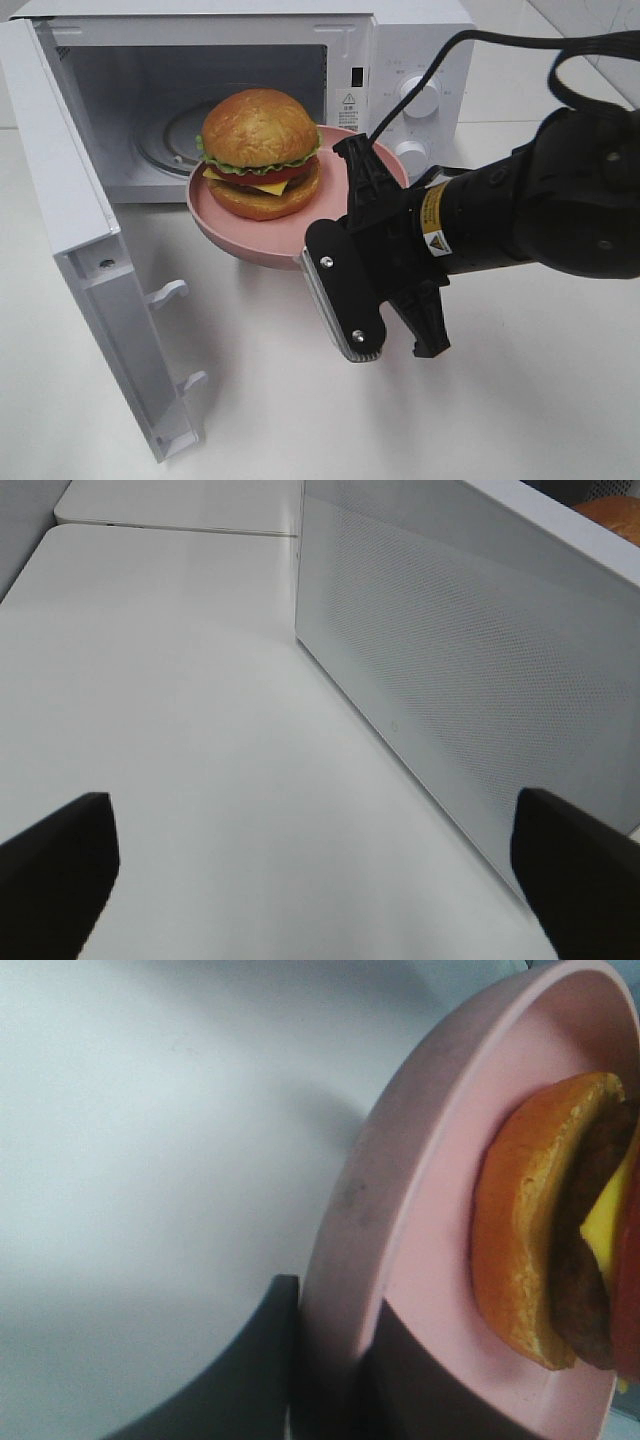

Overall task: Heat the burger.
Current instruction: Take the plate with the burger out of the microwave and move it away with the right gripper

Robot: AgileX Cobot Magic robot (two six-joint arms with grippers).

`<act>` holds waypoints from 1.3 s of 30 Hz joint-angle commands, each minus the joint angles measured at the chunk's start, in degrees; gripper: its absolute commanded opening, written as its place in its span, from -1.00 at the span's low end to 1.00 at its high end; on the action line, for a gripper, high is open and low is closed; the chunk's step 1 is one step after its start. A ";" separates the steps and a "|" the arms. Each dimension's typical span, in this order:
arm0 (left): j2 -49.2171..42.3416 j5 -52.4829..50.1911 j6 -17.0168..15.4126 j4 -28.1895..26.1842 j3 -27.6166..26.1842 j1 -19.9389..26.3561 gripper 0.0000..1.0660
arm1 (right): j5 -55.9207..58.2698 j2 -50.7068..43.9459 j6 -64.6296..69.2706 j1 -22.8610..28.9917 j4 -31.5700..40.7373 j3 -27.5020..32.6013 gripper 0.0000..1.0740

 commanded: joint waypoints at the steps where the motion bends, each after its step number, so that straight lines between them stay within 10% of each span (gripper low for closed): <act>1: -0.86 0.11 -0.06 0.11 0.11 0.06 0.87 | -3.09 -4.70 -0.29 -0.06 -0.40 1.78 -1.00; 39: -0.86 0.11 -0.06 0.11 0.11 0.06 0.87 | 22.92 -31.74 16.10 -0.06 -3.90 16.33 -1.00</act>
